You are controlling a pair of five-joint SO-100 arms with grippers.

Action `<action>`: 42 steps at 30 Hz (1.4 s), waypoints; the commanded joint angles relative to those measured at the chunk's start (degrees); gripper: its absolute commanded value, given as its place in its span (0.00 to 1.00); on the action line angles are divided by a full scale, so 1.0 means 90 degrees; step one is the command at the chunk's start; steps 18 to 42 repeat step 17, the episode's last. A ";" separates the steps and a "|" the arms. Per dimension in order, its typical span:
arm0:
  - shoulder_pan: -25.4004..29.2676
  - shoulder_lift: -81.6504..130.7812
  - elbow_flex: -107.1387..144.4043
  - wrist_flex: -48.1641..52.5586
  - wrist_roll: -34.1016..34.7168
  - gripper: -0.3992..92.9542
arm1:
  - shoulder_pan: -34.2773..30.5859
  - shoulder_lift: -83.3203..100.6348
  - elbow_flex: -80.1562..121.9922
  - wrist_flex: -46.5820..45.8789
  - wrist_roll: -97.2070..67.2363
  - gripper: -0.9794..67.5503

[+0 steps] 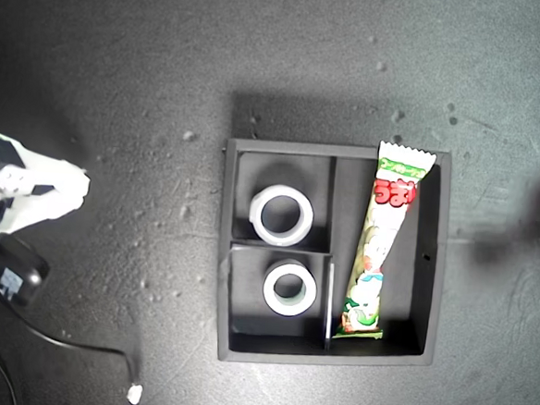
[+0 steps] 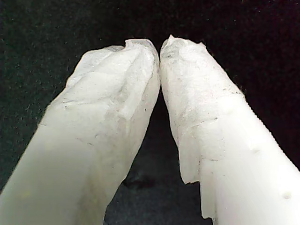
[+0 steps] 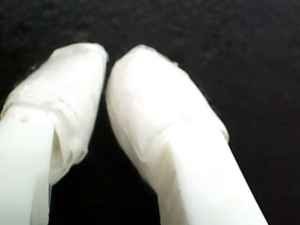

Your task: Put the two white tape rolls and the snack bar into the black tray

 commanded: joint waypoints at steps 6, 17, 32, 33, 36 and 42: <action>0.0029 0.0312 0.0361 0.0879 -0.1191 0.01 | -0.0049 -0.0039 0.0078 0.0088 -0.0088 0.01; 0.0029 0.0312 0.0361 0.0879 -0.1191 0.01 | -0.0049 -0.0039 0.0078 0.0088 -0.0088 0.01; 0.0029 0.0312 0.0361 0.0879 -0.1191 0.01 | -0.0049 -0.0039 0.0078 0.0088 -0.0088 0.01; 0.0029 0.0312 0.0361 0.0879 -0.1191 0.01 | -0.0049 -0.0039 0.0078 0.0088 -0.0088 0.01; 0.0029 0.0312 0.0361 0.0879 -0.1191 0.01 | -0.0049 -0.0039 0.0078 0.0088 -0.0088 0.01; 0.0029 0.0312 0.0361 0.0879 -0.1191 0.01 | -0.0049 -0.0039 0.0078 0.0088 -0.0088 0.01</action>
